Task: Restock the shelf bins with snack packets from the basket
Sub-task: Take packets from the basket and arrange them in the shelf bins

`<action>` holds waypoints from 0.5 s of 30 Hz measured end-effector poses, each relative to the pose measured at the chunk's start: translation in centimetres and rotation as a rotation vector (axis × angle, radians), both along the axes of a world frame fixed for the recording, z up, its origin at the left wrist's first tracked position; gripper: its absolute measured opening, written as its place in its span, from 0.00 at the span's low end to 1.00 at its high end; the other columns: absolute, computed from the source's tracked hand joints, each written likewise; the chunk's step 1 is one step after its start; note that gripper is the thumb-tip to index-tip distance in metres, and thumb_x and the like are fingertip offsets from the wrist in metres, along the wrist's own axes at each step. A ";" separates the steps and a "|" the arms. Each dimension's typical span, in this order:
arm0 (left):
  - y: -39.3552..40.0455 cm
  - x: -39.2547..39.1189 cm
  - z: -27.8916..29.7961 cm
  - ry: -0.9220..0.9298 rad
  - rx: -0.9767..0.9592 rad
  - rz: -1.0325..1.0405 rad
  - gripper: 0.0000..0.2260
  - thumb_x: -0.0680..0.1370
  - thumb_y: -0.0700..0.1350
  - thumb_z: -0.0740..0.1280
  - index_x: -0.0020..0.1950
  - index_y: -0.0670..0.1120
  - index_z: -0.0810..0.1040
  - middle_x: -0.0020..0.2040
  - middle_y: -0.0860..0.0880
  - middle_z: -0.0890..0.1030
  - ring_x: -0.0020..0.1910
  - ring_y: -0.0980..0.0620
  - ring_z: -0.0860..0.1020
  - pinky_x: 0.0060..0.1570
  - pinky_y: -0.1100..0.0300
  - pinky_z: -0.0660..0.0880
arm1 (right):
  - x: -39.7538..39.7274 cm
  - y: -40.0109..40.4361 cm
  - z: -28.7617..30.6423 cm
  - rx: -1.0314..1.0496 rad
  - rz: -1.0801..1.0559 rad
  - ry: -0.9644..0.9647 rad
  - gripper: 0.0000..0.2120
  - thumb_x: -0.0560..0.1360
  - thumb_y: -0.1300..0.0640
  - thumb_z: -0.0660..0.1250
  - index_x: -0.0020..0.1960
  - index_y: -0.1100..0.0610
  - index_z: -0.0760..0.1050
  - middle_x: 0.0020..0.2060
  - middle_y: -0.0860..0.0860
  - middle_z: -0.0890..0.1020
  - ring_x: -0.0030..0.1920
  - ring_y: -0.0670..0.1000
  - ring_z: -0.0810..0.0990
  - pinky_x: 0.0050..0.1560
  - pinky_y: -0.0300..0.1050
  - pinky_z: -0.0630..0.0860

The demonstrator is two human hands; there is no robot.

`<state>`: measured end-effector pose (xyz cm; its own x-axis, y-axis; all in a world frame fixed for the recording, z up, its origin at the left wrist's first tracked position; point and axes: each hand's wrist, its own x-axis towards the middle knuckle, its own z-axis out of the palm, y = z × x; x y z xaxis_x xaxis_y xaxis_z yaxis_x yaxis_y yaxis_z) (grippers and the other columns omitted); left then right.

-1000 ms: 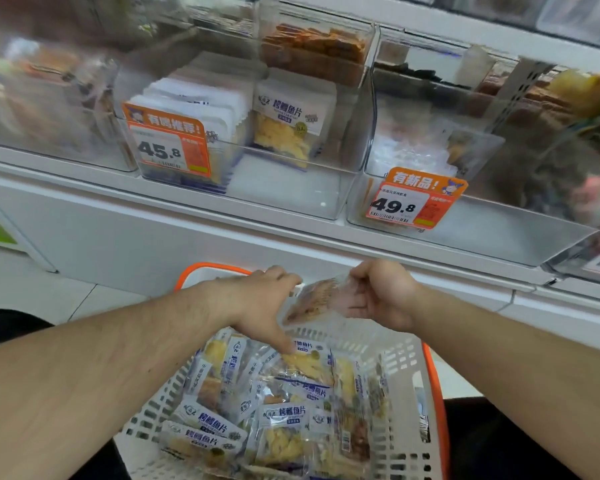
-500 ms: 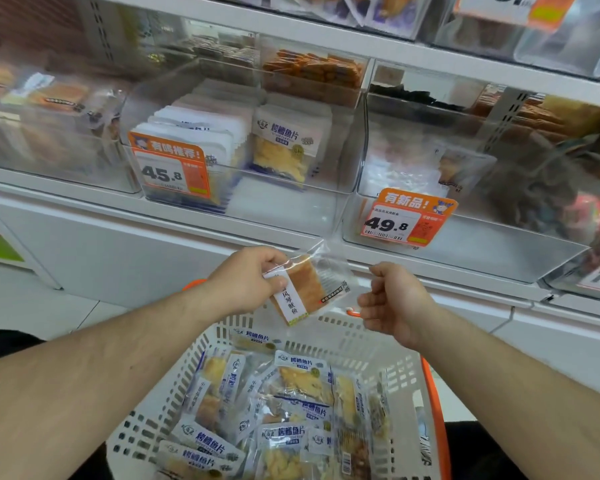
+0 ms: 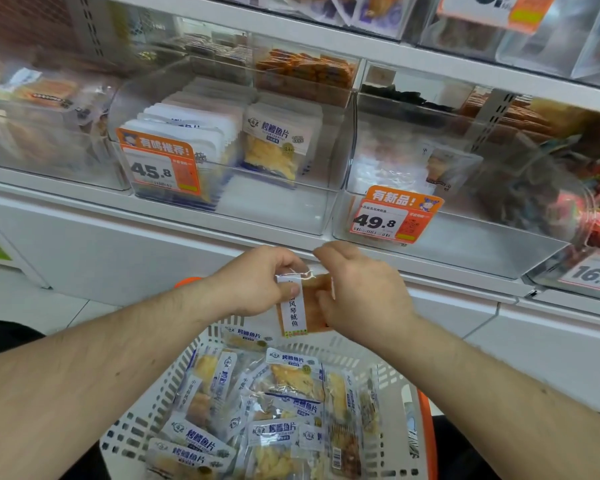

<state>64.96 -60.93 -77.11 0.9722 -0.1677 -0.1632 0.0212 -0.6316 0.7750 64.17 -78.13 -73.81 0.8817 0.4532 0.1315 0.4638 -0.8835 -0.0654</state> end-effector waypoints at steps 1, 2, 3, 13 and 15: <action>-0.2 -0.1 0.2 -0.012 0.013 -0.013 0.12 0.77 0.45 0.72 0.58 0.56 0.78 0.55 0.53 0.81 0.39 0.62 0.74 0.38 0.67 0.69 | 0.0 0.1 0.1 -0.003 0.008 0.037 0.22 0.75 0.52 0.64 0.68 0.50 0.70 0.66 0.48 0.74 0.57 0.58 0.80 0.51 0.50 0.77; -0.3 -0.2 0.4 -0.025 0.006 -0.015 0.12 0.77 0.45 0.72 0.57 0.57 0.77 0.54 0.53 0.80 0.38 0.62 0.73 0.39 0.67 0.68 | 0.1 0.2 0.2 0.003 0.008 0.080 0.22 0.75 0.52 0.65 0.69 0.50 0.69 0.65 0.49 0.76 0.57 0.58 0.79 0.51 0.49 0.76; -0.4 -0.3 0.6 -0.039 -0.016 -0.007 0.13 0.76 0.45 0.73 0.56 0.59 0.76 0.53 0.52 0.81 0.39 0.62 0.73 0.41 0.66 0.69 | 0.3 0.1 0.2 0.006 0.003 0.129 0.23 0.75 0.52 0.66 0.69 0.50 0.69 0.62 0.50 0.77 0.58 0.58 0.79 0.52 0.49 0.75; -1.9 1.4 4.5 -0.184 -0.383 0.123 0.13 0.73 0.42 0.75 0.52 0.55 0.75 0.37 0.54 0.84 0.40 0.58 0.80 0.50 0.60 0.76 | 2.7 -3.6 5.6 0.075 -0.131 0.148 0.06 0.74 0.56 0.65 0.42 0.49 0.69 0.43 0.49 0.80 0.49 0.55 0.78 0.44 0.46 0.74; -3.5 2.5 5.8 -0.255 -0.389 0.127 0.10 0.75 0.43 0.73 0.51 0.54 0.75 0.38 0.54 0.81 0.40 0.56 0.77 0.48 0.65 0.73 | 3.3 -5.0 6.9 0.082 -0.178 0.111 0.06 0.74 0.55 0.65 0.41 0.49 0.69 0.42 0.47 0.79 0.48 0.55 0.77 0.43 0.46 0.74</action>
<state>67.43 -64.45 -71.32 0.9898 -0.0468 0.1343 -0.1422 -0.2982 0.9439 67.49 -83.14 -66.90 0.9580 0.2807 0.0594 0.2868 -0.9405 -0.1819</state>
